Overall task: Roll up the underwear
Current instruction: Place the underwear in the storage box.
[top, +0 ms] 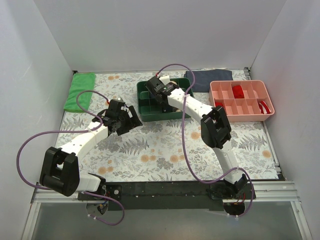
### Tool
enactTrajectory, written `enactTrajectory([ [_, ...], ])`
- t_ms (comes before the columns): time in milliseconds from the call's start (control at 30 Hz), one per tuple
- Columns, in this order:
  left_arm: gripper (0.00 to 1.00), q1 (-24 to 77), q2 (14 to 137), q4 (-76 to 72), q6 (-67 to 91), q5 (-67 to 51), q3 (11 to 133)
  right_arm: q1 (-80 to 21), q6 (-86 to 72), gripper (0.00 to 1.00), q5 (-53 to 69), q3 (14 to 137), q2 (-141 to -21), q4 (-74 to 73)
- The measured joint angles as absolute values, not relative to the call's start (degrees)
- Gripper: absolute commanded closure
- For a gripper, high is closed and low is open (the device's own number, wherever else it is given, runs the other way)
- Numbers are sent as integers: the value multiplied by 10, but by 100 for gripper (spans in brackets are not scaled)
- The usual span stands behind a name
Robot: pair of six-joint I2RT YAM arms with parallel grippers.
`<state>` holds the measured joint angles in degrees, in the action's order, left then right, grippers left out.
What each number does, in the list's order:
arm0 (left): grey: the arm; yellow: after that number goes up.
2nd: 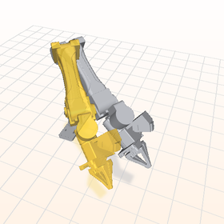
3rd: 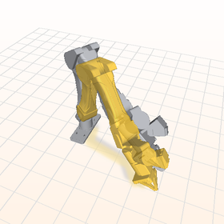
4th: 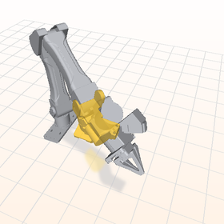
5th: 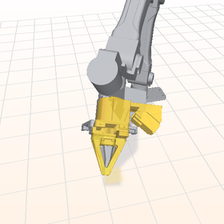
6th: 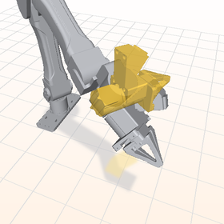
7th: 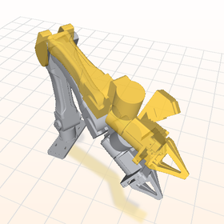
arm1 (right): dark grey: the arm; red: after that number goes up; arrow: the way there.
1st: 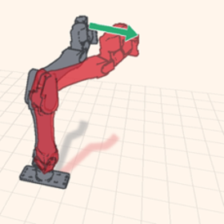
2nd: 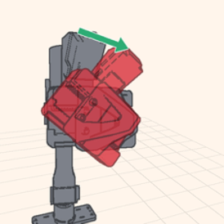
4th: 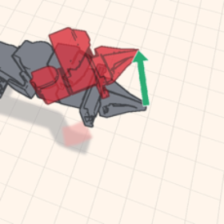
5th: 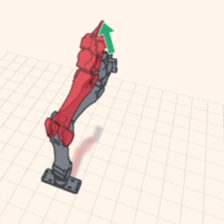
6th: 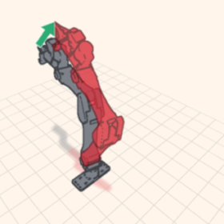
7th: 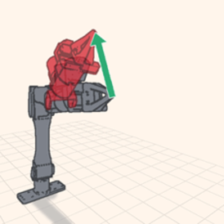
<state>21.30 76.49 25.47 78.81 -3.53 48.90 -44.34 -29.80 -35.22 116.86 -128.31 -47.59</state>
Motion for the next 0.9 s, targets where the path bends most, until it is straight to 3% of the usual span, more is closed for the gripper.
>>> enactTrajectory([
  [900, 21, 211, 765, 253, 788, -50, 487, -431, -294, 99, -277, 1184, -1325, -478],
])
